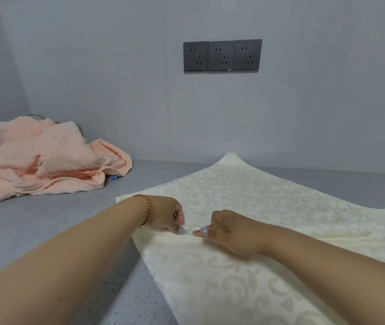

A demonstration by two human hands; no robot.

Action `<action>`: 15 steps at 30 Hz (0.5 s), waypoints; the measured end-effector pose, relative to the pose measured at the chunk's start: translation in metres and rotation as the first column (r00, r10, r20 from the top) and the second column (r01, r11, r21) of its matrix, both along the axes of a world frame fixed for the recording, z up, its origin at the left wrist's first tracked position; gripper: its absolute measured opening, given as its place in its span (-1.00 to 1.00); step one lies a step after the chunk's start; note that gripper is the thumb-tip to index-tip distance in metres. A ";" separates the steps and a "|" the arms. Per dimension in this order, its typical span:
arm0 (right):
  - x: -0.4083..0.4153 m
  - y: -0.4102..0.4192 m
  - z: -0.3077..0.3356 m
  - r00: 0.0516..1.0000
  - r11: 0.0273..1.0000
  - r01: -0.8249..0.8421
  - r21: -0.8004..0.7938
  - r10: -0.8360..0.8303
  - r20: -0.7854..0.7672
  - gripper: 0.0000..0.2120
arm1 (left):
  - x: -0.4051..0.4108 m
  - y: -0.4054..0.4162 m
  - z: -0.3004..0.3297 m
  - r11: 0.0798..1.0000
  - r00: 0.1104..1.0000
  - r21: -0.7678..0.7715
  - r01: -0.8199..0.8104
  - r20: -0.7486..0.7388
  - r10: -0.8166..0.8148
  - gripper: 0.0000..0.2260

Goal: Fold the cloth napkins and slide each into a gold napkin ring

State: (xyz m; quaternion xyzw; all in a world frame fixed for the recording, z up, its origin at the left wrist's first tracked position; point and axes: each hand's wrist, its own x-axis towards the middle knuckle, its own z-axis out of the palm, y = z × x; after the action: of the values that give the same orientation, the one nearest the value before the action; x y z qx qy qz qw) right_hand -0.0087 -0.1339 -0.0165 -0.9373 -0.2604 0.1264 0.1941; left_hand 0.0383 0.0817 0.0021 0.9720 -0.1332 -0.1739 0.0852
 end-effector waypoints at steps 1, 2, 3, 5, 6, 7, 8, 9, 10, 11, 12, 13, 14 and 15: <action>0.003 0.004 0.002 1.000 1.000 0.005 0.015 -0.004 -0.028 -0.45 | 0.000 0.001 0.002 1.000 1.000 0.021 0.010 -0.006 -0.010 -0.74; 0.004 0.007 0.005 0.999 1.000 0.000 0.022 0.001 -0.054 -0.47 | 0.000 0.001 0.003 0.999 1.000 0.044 0.015 -0.012 -0.015 -0.75; 0.006 0.009 0.007 0.997 0.999 -0.004 0.038 0.007 -0.079 -0.51 | 0.001 0.002 0.005 0.998 1.000 0.065 0.012 -0.024 -0.011 -0.79; 0.006 0.011 0.012 0.992 0.998 -0.006 0.070 0.015 -0.123 -0.60 | 0.004 0.004 0.007 0.995 0.998 0.099 -0.008 -0.064 0.015 -0.84; 0.005 0.011 0.013 0.991 0.997 -0.003 0.080 0.014 -0.131 -0.59 | 0.004 0.004 0.008 0.993 0.996 0.120 -0.015 -0.080 0.024 -0.84; 0.004 0.010 0.014 0.991 0.996 0.000 0.086 0.011 -0.132 -0.57 | 0.005 0.004 0.009 0.990 0.996 0.140 -0.018 -0.088 0.030 -0.83; 0.004 0.010 0.014 0.993 0.997 0.006 0.077 0.004 -0.122 -0.57 | 0.006 0.002 0.011 0.988 0.995 0.151 -0.014 -0.092 0.028 -0.82; 0.004 0.011 0.014 0.994 0.998 0.003 0.067 0.004 -0.105 -0.59 | 0.006 0.001 0.013 0.988 0.996 0.155 -0.005 -0.093 0.020 -0.82; 0.004 0.011 0.013 0.996 0.999 -0.007 0.047 0.011 -0.088 -0.61 | 0.006 0.000 0.014 0.988 0.996 0.152 0.007 -0.088 0.006 -0.83; 0.004 0.011 0.013 0.997 0.999 -0.016 0.032 0.018 -0.076 -0.63 | 0.006 -0.001 0.014 0.990 0.997 0.139 0.020 -0.082 -0.008 -0.83; 0.004 0.011 0.012 0.997 1.000 -0.022 0.017 0.023 -0.077 -0.64 | 0.005 -0.001 0.014 0.993 0.997 0.114 0.030 -0.077 -0.021 -0.81; 0.005 0.011 0.011 0.997 1.000 -0.029 -0.002 0.028 -0.078 -0.61 | 0.005 0.000 0.014 0.997 0.997 0.075 0.034 -0.078 -0.028 -0.80; 0.005 0.011 0.009 0.997 0.999 -0.038 -0.033 0.036 -0.067 -0.54 | 0.003 0.000 0.014 0.999 0.996 0.030 0.040 -0.084 -0.038 -0.81; 0.005 0.011 0.008 0.997 0.996 -0.051 -0.073 0.048 -0.052 -0.48 | 0.001 0.001 0.013 0.999 0.995 -0.006 0.053 -0.086 -0.053 -0.82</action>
State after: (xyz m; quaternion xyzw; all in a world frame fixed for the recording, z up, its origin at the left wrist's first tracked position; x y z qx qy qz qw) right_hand -0.0040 -0.1230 -0.0087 -0.9337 -0.2736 0.1645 0.1622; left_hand 0.0396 0.0823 0.0152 0.9595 -0.1555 -0.2176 0.0880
